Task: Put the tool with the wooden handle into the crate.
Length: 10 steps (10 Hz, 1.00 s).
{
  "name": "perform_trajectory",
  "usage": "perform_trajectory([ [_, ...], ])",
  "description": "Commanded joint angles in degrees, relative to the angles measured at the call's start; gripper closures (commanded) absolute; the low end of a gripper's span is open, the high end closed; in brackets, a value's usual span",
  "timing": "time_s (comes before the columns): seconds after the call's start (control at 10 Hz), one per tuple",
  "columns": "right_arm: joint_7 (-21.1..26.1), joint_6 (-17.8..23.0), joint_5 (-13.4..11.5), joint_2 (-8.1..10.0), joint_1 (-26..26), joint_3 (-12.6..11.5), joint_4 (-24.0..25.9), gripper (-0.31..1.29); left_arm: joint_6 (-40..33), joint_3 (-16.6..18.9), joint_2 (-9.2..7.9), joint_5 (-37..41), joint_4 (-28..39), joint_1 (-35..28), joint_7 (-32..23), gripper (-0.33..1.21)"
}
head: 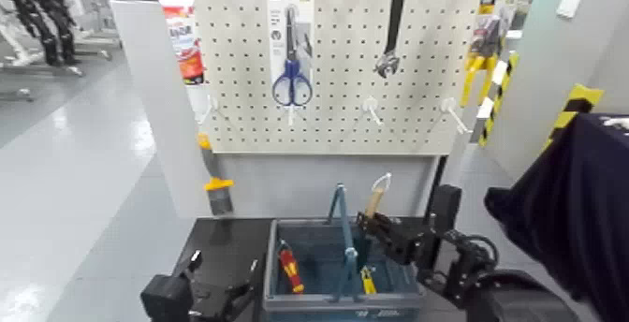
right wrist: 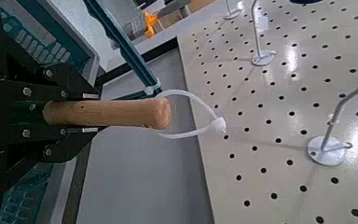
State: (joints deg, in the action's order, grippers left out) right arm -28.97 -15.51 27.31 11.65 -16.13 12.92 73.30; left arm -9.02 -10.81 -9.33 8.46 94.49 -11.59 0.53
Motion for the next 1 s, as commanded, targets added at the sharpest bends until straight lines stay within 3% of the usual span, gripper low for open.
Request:
perform_trajectory([
  [0.1, 0.58, -2.07, -0.5, 0.12, -0.22, 0.61, 0.53, 1.17, -0.03, -0.01, -0.17, 0.16, -0.01, 0.07, 0.0, 0.13],
  [0.2, 0.58, -3.03, -0.41, 0.12, -0.13, 0.52, 0.79, 1.15, -0.12, -0.01, -0.17, 0.16, -0.01, 0.07, 0.0, 0.13],
  [0.3, 0.41, -4.09, 0.12, 0.12, -0.13, 0.26, 0.79, 0.8, -0.03, -0.01, -0.17, 0.16, -0.01, -0.02, 0.0, 0.13],
  [0.4, -0.65, -4.79, 0.2, 0.12, -0.13, -0.09, 0.79, 0.28, -0.03, -0.01, -0.17, 0.16, -0.01, -0.02, 0.0, 0.13],
  [0.5, -0.91, -4.88, 0.2, 0.12, -0.13, -0.53, 0.88, -0.01, -0.03, -0.01, -0.08, 0.16, -0.1, -0.02, 0.0, 0.13],
  [0.6, -1.09, -4.88, 0.03, 0.04, -0.04, -1.15, 1.32, -0.01, -0.12, 0.08, 0.01, 0.16, -0.1, -0.1, 0.0, 0.13],
  [1.0, 0.32, -6.29, -5.33, 0.04, 1.63, -4.22, 6.42, -0.01, -0.03, 0.17, 0.1, 0.16, -0.1, -0.19, 0.0, 0.13],
])
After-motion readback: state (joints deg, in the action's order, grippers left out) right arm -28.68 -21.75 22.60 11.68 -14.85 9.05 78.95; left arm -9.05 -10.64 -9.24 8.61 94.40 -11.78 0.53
